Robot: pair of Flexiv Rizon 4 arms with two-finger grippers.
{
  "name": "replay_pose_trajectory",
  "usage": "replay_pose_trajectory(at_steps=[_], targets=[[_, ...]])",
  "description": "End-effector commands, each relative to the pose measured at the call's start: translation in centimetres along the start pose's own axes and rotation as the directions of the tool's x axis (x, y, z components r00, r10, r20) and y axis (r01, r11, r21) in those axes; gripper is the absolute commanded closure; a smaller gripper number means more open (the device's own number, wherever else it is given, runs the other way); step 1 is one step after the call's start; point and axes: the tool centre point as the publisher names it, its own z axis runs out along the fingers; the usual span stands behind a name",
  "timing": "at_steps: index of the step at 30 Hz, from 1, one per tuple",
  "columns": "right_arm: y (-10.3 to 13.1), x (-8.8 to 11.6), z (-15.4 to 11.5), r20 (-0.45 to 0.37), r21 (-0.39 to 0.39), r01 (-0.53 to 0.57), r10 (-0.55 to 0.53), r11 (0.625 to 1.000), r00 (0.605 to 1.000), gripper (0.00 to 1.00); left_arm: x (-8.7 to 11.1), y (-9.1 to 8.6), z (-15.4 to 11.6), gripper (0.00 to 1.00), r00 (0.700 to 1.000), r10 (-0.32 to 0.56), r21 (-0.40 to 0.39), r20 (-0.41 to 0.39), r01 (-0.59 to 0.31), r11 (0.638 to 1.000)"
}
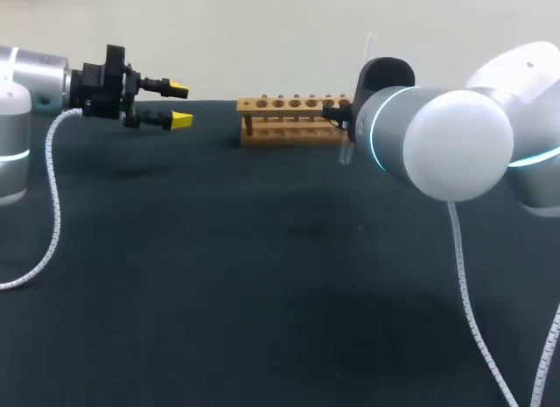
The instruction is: Grasp the test tube, adjust it, and insert it.
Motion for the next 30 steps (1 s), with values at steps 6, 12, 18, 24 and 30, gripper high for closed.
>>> replay_pose_trajectory(at_steps=[6, 12, 18, 24, 30], targets=[[0.2, -0.9, 2.2, 0.011, 0.02, -0.023, 0.022, 1.0, 1.0, 1.0, 0.1, 0.2, 0.0, 0.0, 1.0, 0.003, 0.005, 0.002, -0.003, 1.0], [0.4, -1.2, 3.1, 0.012, 0.027, -0.035, 0.034, 0.999, 0.999, 1.0, 0.1, 0.2, 0.0, 0.0, 1.0, 0.003, 0.005, 0.002, -0.003, 1.0], [0.1, -1.1, 3.0, 0.015, 0.039, -0.041, 0.04, 0.998, 0.999, 1.0, 0.1, 0.2, 0.0, 0.0, 1.0, 0.003, 0.005, 0.002, -0.003, 1.0], [-0.2, -1.3, 2.6, 0.032, 0.057, -0.04, 0.038, 0.998, 0.999, 1.0, 0.1, 0.2, 0.0, 0.0, 1.0, 0.003, 0.005, 0.002, -0.003, 1.0], [-0.5, -1.4, 1.8, 0.104, 0.084, -0.04, 0.031, 0.996, 0.994, 1.0, 0.1, 0.2, 0.0, 0.0, 1.0, 0.003, 0.005, 0.002, -0.003, 1.0]])
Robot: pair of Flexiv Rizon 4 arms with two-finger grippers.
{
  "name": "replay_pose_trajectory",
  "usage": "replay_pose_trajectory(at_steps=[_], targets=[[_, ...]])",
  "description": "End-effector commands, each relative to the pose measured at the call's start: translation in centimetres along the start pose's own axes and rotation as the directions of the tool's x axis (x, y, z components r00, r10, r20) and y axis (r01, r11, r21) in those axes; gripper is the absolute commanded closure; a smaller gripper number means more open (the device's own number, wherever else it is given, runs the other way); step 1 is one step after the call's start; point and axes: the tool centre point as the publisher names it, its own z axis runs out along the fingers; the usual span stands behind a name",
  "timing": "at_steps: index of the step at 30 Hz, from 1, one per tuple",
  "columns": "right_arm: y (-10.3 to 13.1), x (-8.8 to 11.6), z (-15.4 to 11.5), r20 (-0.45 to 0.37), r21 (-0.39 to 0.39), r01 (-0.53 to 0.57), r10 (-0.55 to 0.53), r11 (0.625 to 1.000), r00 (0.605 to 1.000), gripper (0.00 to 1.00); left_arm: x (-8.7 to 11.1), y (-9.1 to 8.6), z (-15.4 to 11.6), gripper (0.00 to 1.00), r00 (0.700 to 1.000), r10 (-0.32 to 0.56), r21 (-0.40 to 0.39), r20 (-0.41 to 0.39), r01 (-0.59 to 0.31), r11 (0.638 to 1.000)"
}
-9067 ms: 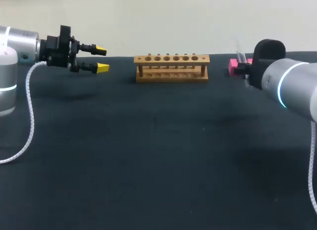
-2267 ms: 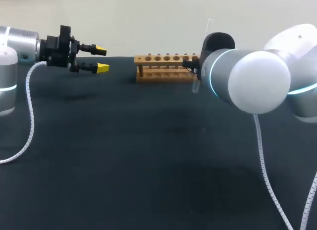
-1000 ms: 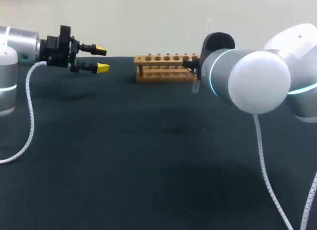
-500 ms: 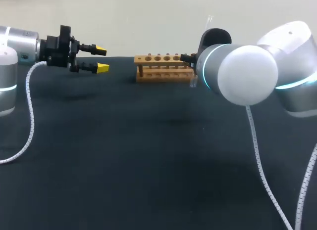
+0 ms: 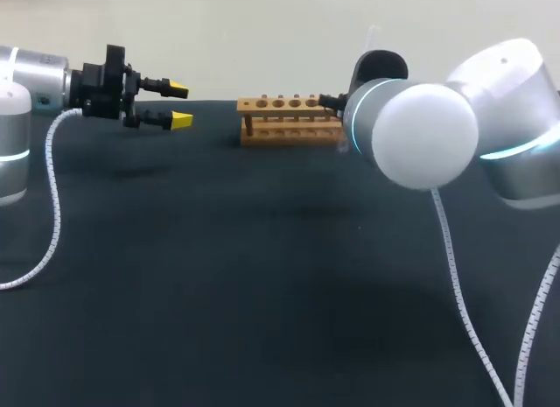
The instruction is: Grasp the test tube, adjust it, and insert it.
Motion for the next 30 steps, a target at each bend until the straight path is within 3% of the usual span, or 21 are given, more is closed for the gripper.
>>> replay_pose_trajectory(at_steps=[1, 4, 30], targets=[[-0.04, 0.37, -1.04, 0.055, 0.016, 0.003, -0.004, 1.0, 0.998, 1.0, 0.12, 0.24, 0.02, 0.0, 1.0, 0.003, 0.005, 0.002, -0.003, 1.0], [-0.05, 0.04, -1.3, 0.1, 0.014, 0.015, -0.017, 1.0, 0.995, 1.0, 0.12, 0.24, 0.02, 0.0, 1.0, 0.003, 0.005, 0.002, -0.003, 1.0], [-0.81, 0.12, -1.7, 0.079, -0.008, -0.002, 0.003, 1.0, 0.997, 1.0, 0.12, 0.24, 0.02, 0.0, 1.0, 0.003, 0.005, 0.002, -0.003, 1.0]])
